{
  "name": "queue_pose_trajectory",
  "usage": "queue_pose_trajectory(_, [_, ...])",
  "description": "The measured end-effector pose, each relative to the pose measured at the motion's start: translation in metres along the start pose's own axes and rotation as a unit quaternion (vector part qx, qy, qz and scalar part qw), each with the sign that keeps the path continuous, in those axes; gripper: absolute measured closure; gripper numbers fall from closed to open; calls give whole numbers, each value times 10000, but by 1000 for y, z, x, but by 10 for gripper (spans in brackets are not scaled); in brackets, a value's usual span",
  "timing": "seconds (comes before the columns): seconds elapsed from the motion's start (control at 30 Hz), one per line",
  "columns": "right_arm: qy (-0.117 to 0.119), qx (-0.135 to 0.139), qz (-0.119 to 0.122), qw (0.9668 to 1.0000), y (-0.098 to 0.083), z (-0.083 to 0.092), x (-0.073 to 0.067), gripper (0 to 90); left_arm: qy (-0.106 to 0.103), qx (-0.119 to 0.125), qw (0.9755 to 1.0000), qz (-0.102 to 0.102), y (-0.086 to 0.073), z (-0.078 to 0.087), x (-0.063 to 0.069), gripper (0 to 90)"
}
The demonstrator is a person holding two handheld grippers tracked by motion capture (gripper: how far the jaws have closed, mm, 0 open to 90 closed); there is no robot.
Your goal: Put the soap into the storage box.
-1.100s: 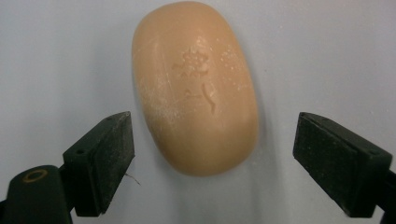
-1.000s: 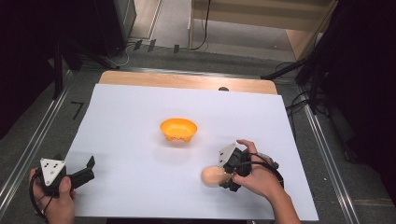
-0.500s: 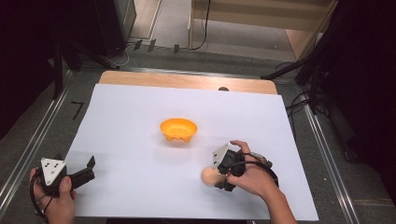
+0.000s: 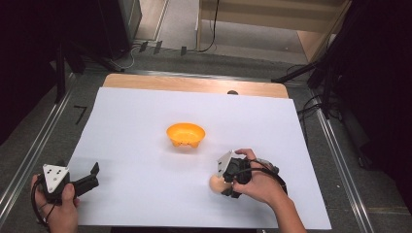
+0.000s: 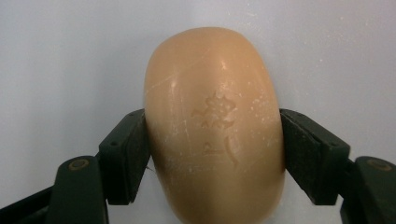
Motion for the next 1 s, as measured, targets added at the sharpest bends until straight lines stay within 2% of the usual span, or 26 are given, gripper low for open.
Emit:
queue_pose_trajectory(0.1, [52,24,-6,10000,-1,1,1,307,0,1,10000,4,0,0,0,0])
queue_pose_trajectory(0.13, [78,53,-75,9999,-1,1,2,309,0,3,10000,5,0,0,0,0])
queue_pose_trajectory(0.23, [-109,69,-41,9999,-1,1,3,313,-1,6,10000,24,0,0,0,0])
queue_pose_trajectory(0.4, [-182,81,-66,9998,2,8,6,317,1,-5,10000,13,0,0,0,0])
queue_pose_trajectory(0.67, [-224,21,-162,9996,15,18,17,319,-8,4,10000,24,0,0,-1,0])
queue_pose_trajectory(1.0, [-231,59,-123,9996,36,28,31,321,-20,0,10000,29,0,0,-1,0])
Point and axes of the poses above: each handheld gripper's, and its own axes: z roughly backward along the jaws, y roughly out of its top, x roughly to its right, the point moved 4 cm from there along -z, roughly forward along the jaws, and after that the axes turned 1 degree about -y, right-handed, at the moved point
